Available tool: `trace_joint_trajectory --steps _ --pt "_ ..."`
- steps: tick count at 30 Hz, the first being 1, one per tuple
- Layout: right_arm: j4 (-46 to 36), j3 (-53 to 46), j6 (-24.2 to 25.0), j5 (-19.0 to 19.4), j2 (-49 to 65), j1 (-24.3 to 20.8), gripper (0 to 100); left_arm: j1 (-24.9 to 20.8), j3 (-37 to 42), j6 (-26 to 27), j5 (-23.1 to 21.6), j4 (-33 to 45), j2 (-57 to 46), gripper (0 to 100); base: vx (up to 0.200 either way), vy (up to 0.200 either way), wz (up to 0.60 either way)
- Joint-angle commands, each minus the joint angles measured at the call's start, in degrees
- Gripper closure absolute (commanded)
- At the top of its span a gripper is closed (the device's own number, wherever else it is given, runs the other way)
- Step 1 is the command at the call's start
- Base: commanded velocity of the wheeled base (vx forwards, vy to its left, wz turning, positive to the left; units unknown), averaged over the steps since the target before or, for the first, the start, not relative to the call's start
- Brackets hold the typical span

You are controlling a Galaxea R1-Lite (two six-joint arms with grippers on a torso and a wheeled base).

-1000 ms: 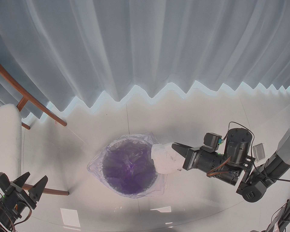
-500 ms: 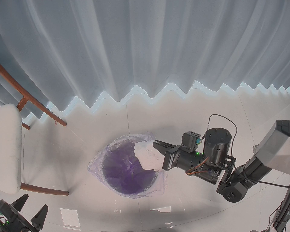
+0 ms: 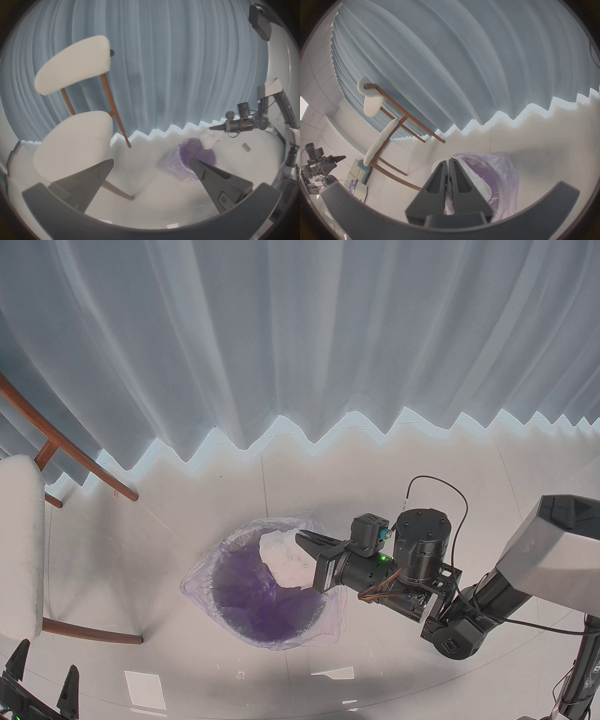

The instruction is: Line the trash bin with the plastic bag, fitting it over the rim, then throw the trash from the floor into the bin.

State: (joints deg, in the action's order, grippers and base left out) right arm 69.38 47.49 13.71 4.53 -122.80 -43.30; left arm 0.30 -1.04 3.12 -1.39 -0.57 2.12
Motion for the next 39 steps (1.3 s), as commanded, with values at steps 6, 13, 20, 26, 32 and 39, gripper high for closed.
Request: trace_joint_trajectory --steps 6,13,20,26,32,39 --pt "0.3 1.5 -2.4 0.0 -3.6 -1.2 100 -0.2 0.9 -1.6 12.2 -2.0 -2.1 0 0.0 0.0 0.0" --pt "2.2 2.5 -3.6 -0.1 -7.7 -1.0 100 -0.2 0.9 -1.6 10.0 -1.9 -2.1 0 0.0 0.0 0.0" --pt "2.2 7.2 -4.4 -0.1 -13.0 -1.0 100 -0.2 0.8 0.0 -5.8 -1.1 -2.1 0 0.0 0.0 0.0" --pt "2.0 11.2 -4.4 -1.7 -14.8 -1.2 100 -0.1 0.9 2.6 -1.1 -1.5 -2.1 0 0.0 0.0 0.0" --pt "2.0 11.0 -4.4 -2.0 -16.1 -2.6 100 -0.2 0.9 3.9 7.5 -2.7 -2.1 0 0.0 0.0 0.0" --pt "1.9 14.3 -4.5 -3.3 -19.0 -2.7 100 -0.2 1.0 0.8 -3.7 -2.3 -2.1 0 0.0 0.0 0.0"
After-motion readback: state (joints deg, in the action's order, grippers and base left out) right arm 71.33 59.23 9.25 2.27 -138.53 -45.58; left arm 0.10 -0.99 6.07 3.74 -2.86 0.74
